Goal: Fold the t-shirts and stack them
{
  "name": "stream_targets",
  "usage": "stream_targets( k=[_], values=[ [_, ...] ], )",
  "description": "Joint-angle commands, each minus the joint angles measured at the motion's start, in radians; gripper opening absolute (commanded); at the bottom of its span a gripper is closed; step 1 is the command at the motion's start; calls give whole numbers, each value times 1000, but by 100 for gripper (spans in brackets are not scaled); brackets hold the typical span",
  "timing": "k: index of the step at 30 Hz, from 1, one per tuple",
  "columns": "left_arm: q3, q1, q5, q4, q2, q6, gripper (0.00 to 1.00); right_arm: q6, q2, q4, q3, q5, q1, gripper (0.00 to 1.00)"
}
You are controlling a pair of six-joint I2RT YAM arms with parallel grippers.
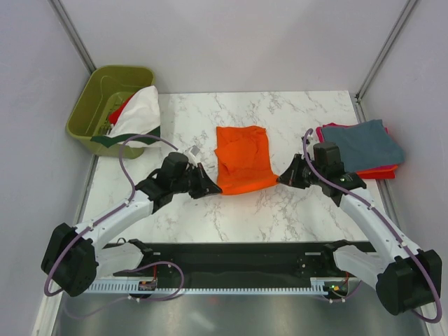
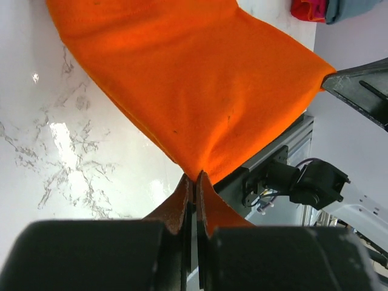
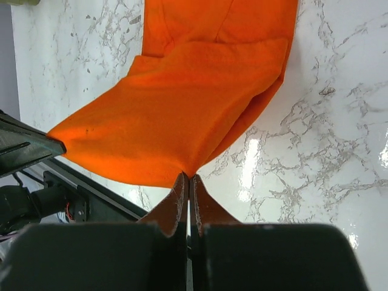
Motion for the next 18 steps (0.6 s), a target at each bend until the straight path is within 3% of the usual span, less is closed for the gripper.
stream_targets(
  k=[1,5,18],
  values=[
    [46,9,26,-61,-32,-34,2,9,2,-35,94,51,-2,0],
    [117,41,26,-83,3,-22,2,-3,98,-39,185,77,-2,0],
    [393,214,55,-92,318,58,2,-5,443,-26,491,131,-34,0]
  ],
)
